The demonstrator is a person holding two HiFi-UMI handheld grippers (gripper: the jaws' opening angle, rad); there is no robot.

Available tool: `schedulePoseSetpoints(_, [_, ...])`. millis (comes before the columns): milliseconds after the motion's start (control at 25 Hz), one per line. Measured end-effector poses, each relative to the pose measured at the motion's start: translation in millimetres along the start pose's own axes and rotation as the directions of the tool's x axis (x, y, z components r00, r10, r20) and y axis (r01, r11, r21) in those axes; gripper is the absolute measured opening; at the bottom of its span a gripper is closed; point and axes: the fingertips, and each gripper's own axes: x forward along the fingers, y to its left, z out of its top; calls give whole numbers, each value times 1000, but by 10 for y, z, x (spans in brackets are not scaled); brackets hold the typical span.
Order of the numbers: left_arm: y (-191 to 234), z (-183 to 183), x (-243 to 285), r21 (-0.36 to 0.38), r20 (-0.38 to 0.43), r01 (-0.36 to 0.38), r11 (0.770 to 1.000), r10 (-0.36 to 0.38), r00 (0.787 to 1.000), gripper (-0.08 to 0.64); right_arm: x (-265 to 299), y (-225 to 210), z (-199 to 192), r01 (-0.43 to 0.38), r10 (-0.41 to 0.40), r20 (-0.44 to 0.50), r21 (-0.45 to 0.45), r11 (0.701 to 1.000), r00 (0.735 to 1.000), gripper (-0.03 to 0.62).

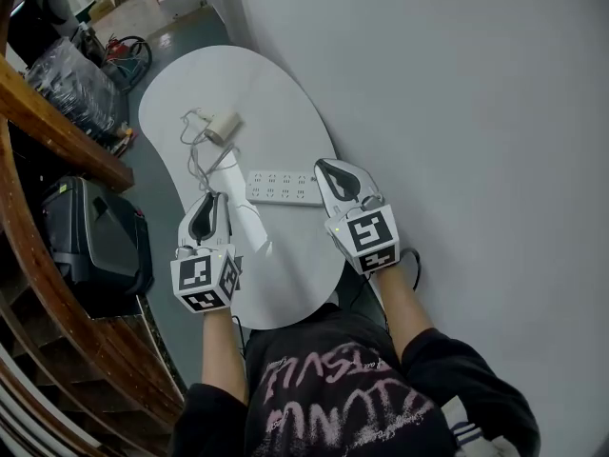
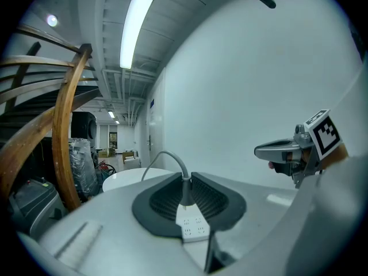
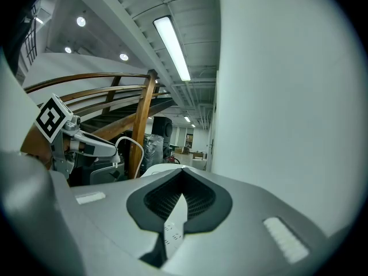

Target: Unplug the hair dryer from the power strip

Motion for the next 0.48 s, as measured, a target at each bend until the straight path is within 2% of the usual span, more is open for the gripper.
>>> schedulePoseSetpoints(480, [43,39,-23,-4,31,-9,1000,9,999,61,-14,-54,-20,19,-20,10,12,1000,1000,8])
